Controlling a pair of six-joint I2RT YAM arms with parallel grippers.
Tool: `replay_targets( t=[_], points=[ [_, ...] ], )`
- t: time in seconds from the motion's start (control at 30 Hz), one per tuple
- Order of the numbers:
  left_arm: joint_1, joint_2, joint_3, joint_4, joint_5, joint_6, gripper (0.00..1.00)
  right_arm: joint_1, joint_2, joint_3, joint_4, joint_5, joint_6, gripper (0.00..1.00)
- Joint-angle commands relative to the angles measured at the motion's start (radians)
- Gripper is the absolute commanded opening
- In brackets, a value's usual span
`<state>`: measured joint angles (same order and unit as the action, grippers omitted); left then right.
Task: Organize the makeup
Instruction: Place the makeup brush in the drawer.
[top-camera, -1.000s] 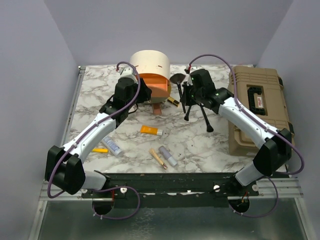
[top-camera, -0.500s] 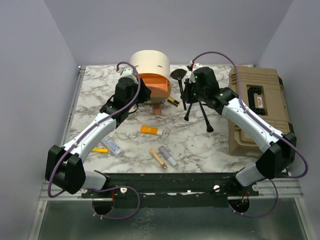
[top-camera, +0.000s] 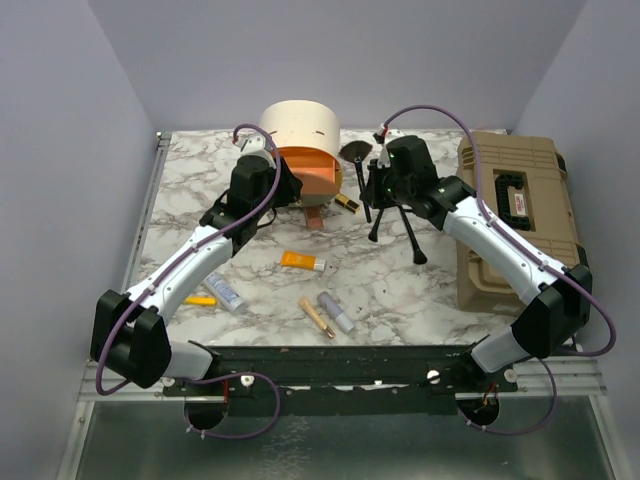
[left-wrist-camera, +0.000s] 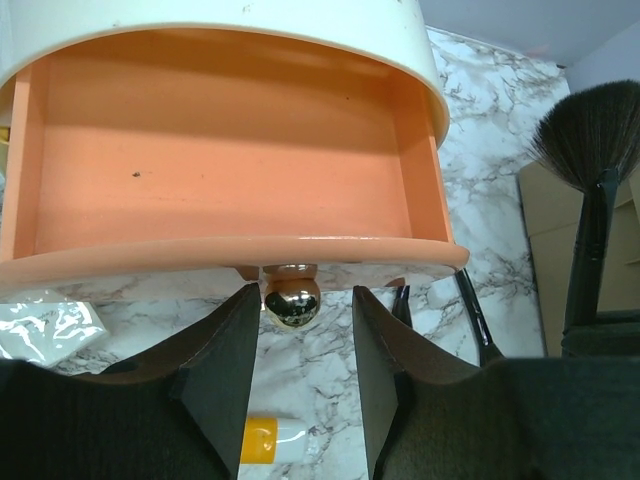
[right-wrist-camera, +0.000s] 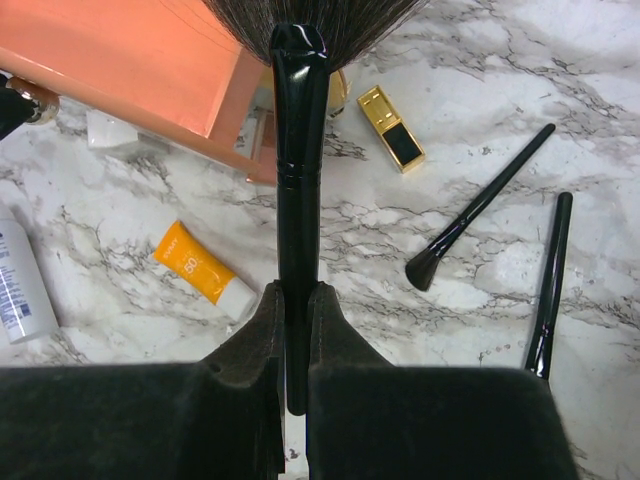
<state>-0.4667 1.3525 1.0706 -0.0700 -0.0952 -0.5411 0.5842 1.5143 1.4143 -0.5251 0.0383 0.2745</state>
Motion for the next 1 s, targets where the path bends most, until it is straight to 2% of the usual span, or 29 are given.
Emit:
replay_targets(
  t=[0.0,0.4,0.57,0.83,0.97],
  points=[
    [-0.001,0.002,-0.024,-0.007,0.006,-0.014,0.43,0.005,-0.012,0.028,-0.019,0.0,-0.023,0.0],
    [-0.001,0.014,-0.003,-0.018,-0.023,-0.017,0.43,0.004,-0.014,-0.007,0.022,-0.098,0.029,0.0],
    [-0.001,0.025,0.008,-0.015,-0.044,-0.016,0.41,0.004,-0.021,-0.015,0.027,-0.084,0.029,0.0],
    [-0.001,0.032,0.011,-0.001,-0.033,-0.012,0.38,0.005,-0.05,-0.049,0.072,-0.168,-0.045,0.0],
    [-0.001,0.034,0.015,0.007,-0.045,-0.007,0.35,0.004,-0.033,-0.039,0.038,-0.169,-0.077,0.0]
  ],
)
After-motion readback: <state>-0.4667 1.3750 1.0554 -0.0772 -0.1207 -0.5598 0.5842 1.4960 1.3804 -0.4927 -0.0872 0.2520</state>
